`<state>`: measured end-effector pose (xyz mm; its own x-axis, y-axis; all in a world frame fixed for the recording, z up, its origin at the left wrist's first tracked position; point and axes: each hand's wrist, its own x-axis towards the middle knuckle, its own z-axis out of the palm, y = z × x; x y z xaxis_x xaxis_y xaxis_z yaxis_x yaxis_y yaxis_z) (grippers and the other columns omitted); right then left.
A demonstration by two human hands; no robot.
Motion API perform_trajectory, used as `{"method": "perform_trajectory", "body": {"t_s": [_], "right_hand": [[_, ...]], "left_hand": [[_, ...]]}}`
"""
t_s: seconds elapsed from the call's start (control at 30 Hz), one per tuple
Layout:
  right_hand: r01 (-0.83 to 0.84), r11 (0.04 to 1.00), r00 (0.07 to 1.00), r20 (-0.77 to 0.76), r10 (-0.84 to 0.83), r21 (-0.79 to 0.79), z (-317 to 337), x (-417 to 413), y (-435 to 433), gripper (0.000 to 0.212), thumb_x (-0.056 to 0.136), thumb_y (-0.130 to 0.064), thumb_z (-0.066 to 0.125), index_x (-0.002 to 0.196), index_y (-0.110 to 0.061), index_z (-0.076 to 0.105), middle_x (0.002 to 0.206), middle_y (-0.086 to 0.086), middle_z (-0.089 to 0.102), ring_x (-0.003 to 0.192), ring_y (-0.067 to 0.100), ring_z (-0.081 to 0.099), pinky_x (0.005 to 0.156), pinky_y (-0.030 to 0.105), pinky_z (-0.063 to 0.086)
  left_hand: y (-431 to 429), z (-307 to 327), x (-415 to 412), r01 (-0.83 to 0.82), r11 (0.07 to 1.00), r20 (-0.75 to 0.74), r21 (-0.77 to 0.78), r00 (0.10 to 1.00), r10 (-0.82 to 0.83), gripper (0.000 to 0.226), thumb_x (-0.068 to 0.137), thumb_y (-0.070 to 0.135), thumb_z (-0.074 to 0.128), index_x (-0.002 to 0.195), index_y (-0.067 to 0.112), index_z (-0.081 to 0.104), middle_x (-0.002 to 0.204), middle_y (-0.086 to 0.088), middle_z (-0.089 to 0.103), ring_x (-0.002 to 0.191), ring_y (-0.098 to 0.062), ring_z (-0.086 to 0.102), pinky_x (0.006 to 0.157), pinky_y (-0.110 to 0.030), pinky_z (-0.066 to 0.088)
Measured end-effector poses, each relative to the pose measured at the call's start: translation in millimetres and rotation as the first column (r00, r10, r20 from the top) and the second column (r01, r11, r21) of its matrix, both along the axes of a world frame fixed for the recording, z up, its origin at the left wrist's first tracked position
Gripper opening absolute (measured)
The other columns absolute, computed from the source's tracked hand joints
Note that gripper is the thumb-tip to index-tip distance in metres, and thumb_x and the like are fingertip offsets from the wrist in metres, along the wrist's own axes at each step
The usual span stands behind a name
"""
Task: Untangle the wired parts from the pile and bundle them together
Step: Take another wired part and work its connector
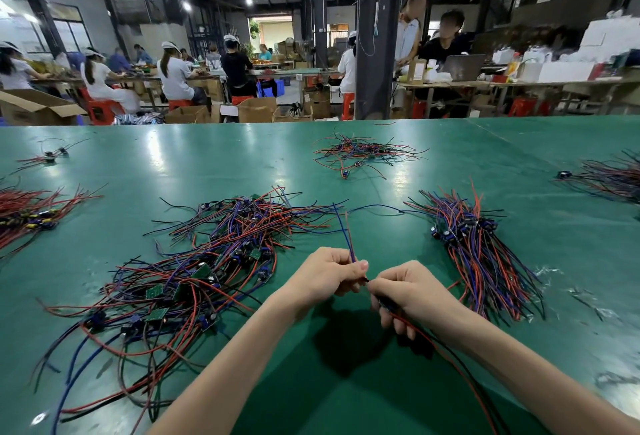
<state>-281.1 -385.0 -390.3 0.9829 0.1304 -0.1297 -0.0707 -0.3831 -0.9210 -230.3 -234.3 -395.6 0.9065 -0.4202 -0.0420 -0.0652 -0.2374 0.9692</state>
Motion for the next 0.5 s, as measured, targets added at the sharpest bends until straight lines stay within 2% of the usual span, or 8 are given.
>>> {"method": "perform_trajectory", "body": {"t_s": [0.17,0.37,0.5], "right_hand": [[0.040,0.999,0.999,0.020,-0.040,-0.003,-5,1,0,0.032,0.082,-0.007,0.050,0.052,-0.011,0.061,0.045,0.010,0.057,0.031,0.016,0.044,0.031,0.016,0.033],[-0.013,1.000,0.999,0.046,0.012,0.028,-4,-2,3,0.035,0.085,-0.007,0.050,0.052,-0.011,0.060,0.045,0.009,0.057,0.030,0.015,0.044,0.031,0.016,0.032],[-0.022,0.999,0.998,0.054,0.021,0.029,-4,-2,4,0.035,0.085,-0.008,0.051,0.052,-0.012,0.060,0.044,0.008,0.057,0.031,0.015,0.044,0.031,0.016,0.032]], "left_hand": [[4,-2,3,0.029,1.000,-0.046,0.002,0.999,-0.029,0.025,0.092,0.017,0.060,0.067,0.013,0.062,0.053,0.007,0.062,0.046,-0.003,0.046,0.047,-0.013,0.035],[5,-3,9,-0.234,0.961,0.048,-0.146,0.969,0.243,0.030,0.091,0.014,0.061,0.061,0.011,0.066,0.050,0.005,0.062,0.047,-0.004,0.048,0.048,-0.012,0.038],[16,-4,19,-0.382,0.912,0.120,-0.152,0.908,0.401,0.029,0.090,0.015,0.063,0.062,0.010,0.068,0.051,0.006,0.062,0.048,-0.004,0.049,0.050,-0.014,0.041]]}}
